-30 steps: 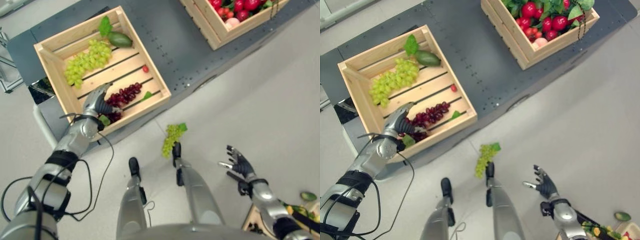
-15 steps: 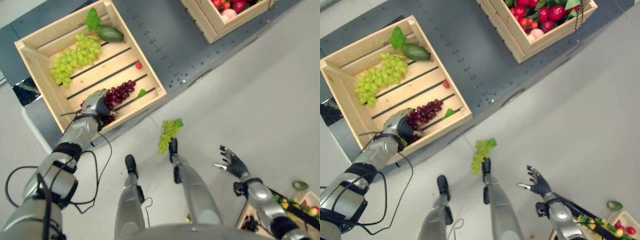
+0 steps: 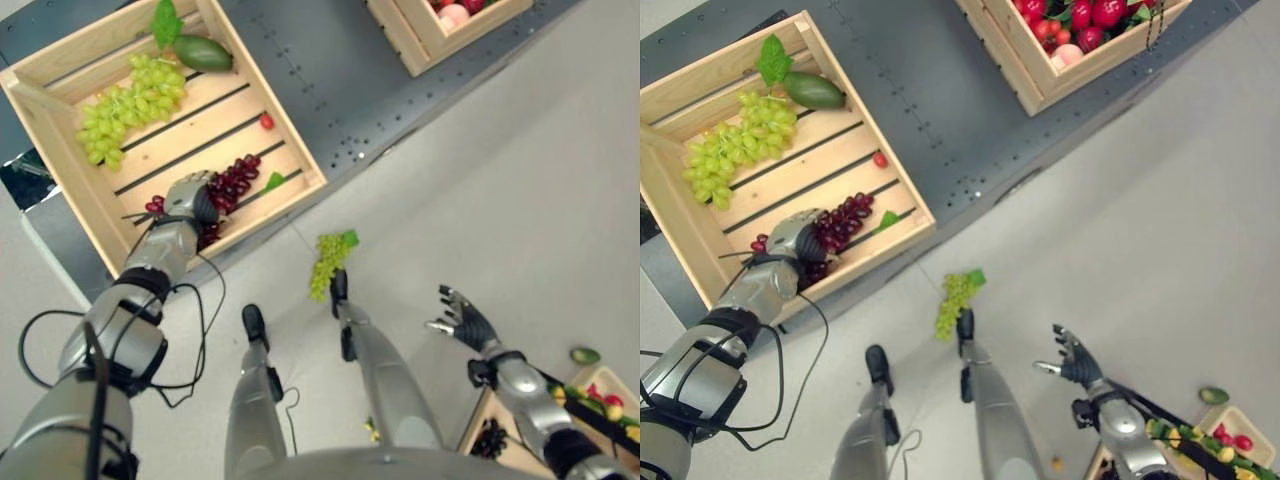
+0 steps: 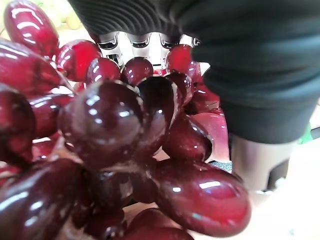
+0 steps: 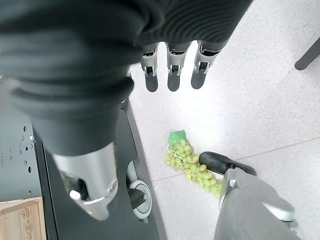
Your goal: Pick up the fruits from the basket on one side to the basket on the other side
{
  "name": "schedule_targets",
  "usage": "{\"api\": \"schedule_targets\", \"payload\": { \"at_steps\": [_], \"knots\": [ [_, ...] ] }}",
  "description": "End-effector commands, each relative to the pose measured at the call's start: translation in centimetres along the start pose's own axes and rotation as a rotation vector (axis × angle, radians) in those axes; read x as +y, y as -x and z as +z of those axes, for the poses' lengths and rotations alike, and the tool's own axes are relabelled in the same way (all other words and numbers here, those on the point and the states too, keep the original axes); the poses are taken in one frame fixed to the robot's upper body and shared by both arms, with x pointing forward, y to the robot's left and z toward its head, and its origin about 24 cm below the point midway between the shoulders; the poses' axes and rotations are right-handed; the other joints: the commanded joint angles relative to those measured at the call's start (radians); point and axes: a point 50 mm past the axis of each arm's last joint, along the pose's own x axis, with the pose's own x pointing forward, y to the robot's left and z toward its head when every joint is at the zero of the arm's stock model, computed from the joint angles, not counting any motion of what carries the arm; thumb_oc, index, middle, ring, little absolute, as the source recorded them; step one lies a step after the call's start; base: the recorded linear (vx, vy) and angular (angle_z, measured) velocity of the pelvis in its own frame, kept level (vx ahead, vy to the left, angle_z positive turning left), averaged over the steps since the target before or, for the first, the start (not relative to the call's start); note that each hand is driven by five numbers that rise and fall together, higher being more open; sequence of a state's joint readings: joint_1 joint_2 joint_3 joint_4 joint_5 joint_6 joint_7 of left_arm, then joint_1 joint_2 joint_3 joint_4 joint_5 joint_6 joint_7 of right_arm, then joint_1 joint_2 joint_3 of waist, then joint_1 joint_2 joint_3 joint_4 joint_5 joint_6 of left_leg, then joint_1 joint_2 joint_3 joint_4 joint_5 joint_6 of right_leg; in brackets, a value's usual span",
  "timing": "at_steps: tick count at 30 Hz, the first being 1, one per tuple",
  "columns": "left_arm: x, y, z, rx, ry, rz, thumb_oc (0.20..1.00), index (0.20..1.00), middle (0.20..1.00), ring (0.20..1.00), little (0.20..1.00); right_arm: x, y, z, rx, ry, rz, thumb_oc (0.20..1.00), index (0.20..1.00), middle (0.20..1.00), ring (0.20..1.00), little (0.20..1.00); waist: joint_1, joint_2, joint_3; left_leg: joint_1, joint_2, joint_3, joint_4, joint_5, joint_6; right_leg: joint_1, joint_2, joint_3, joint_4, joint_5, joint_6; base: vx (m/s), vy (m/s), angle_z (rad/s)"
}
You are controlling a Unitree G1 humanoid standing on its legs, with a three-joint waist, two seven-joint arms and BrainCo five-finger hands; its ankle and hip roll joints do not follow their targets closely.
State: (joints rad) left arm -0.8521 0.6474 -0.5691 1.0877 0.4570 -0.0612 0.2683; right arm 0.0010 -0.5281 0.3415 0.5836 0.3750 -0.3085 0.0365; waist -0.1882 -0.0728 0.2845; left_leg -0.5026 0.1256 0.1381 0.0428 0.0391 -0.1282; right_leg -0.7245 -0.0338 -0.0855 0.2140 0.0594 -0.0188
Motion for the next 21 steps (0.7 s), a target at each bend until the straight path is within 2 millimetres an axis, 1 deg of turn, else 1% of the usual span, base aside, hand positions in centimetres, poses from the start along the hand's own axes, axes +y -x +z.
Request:
{"api": "schedule_targets", "payload": {
  "at_steps": [1,6,13,21],
  "knots": [
    [-0.8,0.0,0.6,-0.012,-0.022,-0.028,1.0,1.0,1.0,1.0,1.0,0.2,0.3,1.0,-0.068,-0.002,0.024,1.0,1.0,1.0,1.0,1.0,-0.016,-0.032,-0.017,-0.043,-0.01,-0.008,0.083,0.0,0.035,0.022,0.018,0.02,0.017,-0.016,0.112,0.0,0.0,0.0],
    [-0.6,-0.1,0.6,-0.01,-0.04,-0.036,1.0,1.0,1.0,1.0,1.0,0.1,0.1,1.6,-0.09,-0.011,0.023,1.0,1.0,1.0,1.0,1.0,-0.02,-0.034,-0.007,-0.046,-0.008,-0.005,0.082,0.001,0.033,0.013,0.02,0.019,0.024,-0.018,0.112,0.0,-0.003,-0.01],
    [0.0,-0.2,0.1,0.005,-0.047,-0.029,1.0,1.0,1.0,1.0,1.0,0.3,-0.1,2.8,-0.142,-0.039,0.046,1.0,1.0,1.0,1.0,1.0,-0.026,-0.042,0.007,-0.051,-0.003,-0.001,0.074,0.002,0.032,-0.001,0.024,0.022,0.029,-0.018,0.114,0.0,-0.006,-0.02],
    [0.4,-0.2,-0.4,0.02,-0.071,-0.024,1.0,1.0,1.0,1.0,1.0,0.2,0.0,3.7,-0.187,-0.047,0.059,1.0,1.0,1.0,1.0,1.0,-0.03,-0.048,0.023,-0.065,0.002,-0.002,0.072,0.003,0.028,-0.027,0.029,0.019,0.045,-0.023,0.113,0.0,-0.002,-0.01]
  ]
}}
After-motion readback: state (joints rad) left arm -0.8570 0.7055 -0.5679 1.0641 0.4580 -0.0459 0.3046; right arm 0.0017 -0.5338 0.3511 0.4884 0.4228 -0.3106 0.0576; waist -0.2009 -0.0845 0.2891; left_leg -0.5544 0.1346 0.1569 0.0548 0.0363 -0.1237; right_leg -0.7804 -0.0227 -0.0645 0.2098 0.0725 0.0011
